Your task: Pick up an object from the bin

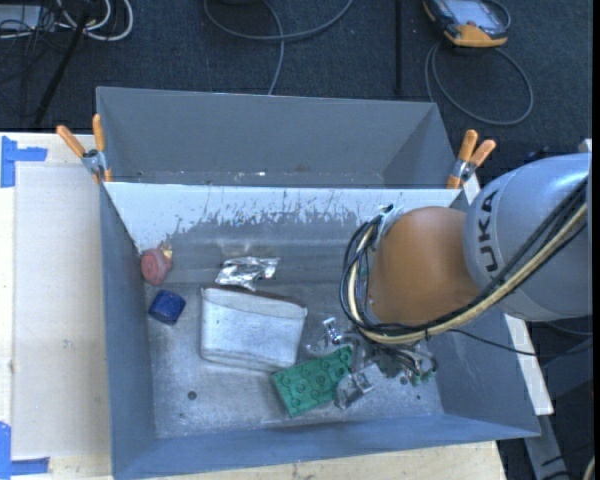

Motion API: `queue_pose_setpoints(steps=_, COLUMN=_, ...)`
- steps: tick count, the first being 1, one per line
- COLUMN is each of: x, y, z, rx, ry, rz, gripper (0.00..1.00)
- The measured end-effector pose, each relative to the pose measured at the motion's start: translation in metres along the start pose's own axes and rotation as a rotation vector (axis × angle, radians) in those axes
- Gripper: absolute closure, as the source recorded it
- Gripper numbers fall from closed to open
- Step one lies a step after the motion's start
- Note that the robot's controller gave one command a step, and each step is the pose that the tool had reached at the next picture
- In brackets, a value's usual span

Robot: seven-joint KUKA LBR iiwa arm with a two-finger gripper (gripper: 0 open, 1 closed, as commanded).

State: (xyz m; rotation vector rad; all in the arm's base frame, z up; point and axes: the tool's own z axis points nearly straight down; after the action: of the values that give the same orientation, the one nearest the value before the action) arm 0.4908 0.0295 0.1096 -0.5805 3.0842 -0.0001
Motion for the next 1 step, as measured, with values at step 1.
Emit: queue_pose_setpoints(steps=1, x=-0.0016, y=0.0003, z=-0.0536, rx=0.0, ry=-0.001, rz=-0.003, gripper=1.0)
